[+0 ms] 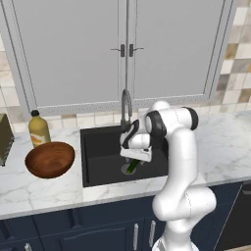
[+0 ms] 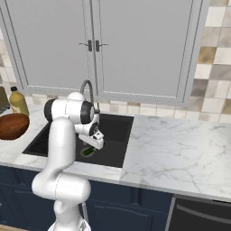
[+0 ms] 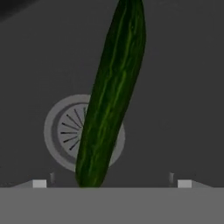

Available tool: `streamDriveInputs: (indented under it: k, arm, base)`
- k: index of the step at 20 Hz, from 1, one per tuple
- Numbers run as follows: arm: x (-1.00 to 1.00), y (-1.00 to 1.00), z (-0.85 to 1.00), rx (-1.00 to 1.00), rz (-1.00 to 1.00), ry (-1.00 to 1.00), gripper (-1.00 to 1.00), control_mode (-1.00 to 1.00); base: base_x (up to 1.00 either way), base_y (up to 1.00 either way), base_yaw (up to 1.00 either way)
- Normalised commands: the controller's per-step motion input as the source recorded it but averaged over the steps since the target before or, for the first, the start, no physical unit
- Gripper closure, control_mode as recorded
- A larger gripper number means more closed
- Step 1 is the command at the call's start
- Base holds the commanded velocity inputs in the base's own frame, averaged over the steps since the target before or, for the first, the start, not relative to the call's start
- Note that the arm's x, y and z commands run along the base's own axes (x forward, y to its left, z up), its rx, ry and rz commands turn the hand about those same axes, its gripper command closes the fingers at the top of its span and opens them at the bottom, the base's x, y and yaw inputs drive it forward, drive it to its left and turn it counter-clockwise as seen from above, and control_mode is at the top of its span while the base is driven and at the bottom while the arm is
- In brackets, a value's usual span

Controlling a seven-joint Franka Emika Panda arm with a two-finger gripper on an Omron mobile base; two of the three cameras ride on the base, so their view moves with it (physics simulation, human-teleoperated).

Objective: Pick the cucumber from the sink and place it in the bowl. Then pick the bowl and place it in the microwave. Then close the microwave door and press the start button.

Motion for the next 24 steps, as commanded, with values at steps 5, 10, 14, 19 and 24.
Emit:
streamDriveInputs:
  k: [5, 10, 14, 19, 24]
  arm:
    - [0.59, 0.01, -0.37, 0.02, 0.01, 0.0, -1.0, -1.0]
    - [0.52, 0.0, -0.46, 0.02, 0.02, 0.0, -1.0, -1.0]
    - [0.12, 0.0, -0.35, 0.02, 0.02, 0.0, 1.0, -1.0]
    - [-0.31, -0.01, -0.07, 0.01, 0.0, 0.0, 1.0, -1.0]
    - [-0.44, -0.13, 0.33, 0.15, 0.0, 0.0, 1.0, -1.0]
  base:
    - [0.0, 0.0, 0.0]
    - [0.0, 0.0, 0.0]
    - [0.0, 0.0, 0.0]
    - [0.0, 0.0, 0.0]
    - [0.0, 0.0, 0.0]
